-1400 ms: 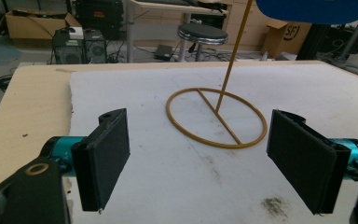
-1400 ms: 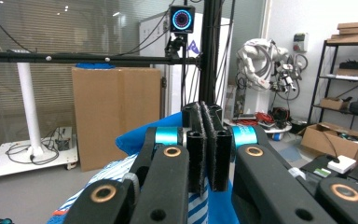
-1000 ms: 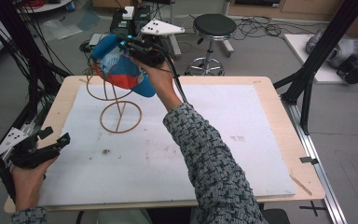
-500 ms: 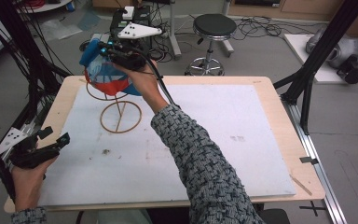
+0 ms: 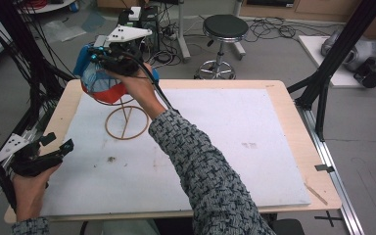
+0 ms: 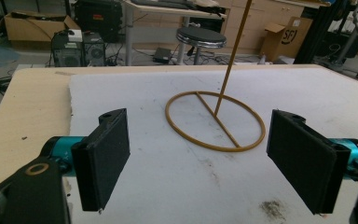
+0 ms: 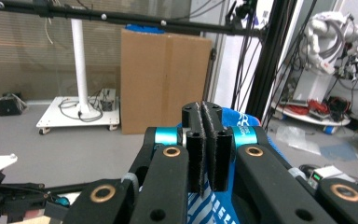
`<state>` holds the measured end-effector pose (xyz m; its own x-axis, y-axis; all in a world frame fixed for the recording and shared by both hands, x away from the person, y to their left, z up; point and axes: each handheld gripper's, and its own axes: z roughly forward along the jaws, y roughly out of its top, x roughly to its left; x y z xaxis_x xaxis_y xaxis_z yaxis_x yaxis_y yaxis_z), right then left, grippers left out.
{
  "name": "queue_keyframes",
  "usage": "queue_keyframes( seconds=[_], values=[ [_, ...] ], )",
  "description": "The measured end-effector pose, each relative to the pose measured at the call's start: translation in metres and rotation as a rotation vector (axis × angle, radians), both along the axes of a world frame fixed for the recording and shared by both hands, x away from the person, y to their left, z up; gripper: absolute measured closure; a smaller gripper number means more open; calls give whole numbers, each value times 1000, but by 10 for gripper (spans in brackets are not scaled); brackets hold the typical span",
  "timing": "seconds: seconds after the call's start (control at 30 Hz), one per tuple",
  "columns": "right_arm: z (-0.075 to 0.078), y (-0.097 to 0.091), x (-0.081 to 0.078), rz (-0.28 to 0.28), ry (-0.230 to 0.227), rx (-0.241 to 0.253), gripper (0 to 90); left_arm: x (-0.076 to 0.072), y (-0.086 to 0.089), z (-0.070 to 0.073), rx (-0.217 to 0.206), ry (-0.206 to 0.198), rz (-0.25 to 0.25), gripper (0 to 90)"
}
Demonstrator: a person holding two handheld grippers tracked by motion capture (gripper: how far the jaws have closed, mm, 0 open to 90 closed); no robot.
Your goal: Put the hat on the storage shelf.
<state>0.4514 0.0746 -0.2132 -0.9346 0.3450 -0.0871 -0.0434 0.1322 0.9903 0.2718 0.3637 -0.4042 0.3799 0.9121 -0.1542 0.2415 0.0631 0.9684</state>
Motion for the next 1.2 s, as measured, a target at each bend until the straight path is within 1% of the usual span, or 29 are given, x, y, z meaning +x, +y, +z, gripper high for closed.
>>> queue_keyframes(
  seconds=[0.1,0.2,0.37,0.47,0.5,0.53,0.57,0.7,0.73,0.8,0.87,0.97,1.07,1.1,1.2],
  values=[
    [-5,4,1,0,13,-33,882,0,0,0,1,1,2,215],
    [-8,8,1,5,13,-51,882,0,1,0,0,2,1,215],
    [-12,13,-1,14,27,-85,881,0,0,0,-2,1,2,215],
    [-13,16,-2,15,22,-106,881,0,0,0,-3,0,0,215],
    [-15,16,-1,11,19,-121,881,0,0,0,-1,0,-1,215],
    [-15,16,-1,9,18,-122,880,0,0,0,-2,-1,-1,215],
    [-16,16,1,6,29,-124,879,0,0,0,0,-1,-1,215],
    [-17,16,2,2,45,-126,879,1,0,-1,0,0,-1,215],
    [-17,16,1,6,47,-123,879,1,0,-1,0,2,-2,215],
    [-16,17,-1,11,35,-125,879,1,-1,-1,3,3,-3,215],
    [-16,18,-1,3,25,-135,879,1,-1,-1,2,2,-5,215],
    [-19,18,3,-11,35,-147,879,1,-1,0,3,1,-5,215],
    [-21,16,8,-38,30,-162,879,1,0,-1,0,3,-3,215],
    [-22,15,9,-44,38,-162,878,1,0,-1,2,4,-3,215],
    [-23,15,11,-54,36,-170,874,2,-1,-1,3,4,-6,215]
  ],
)
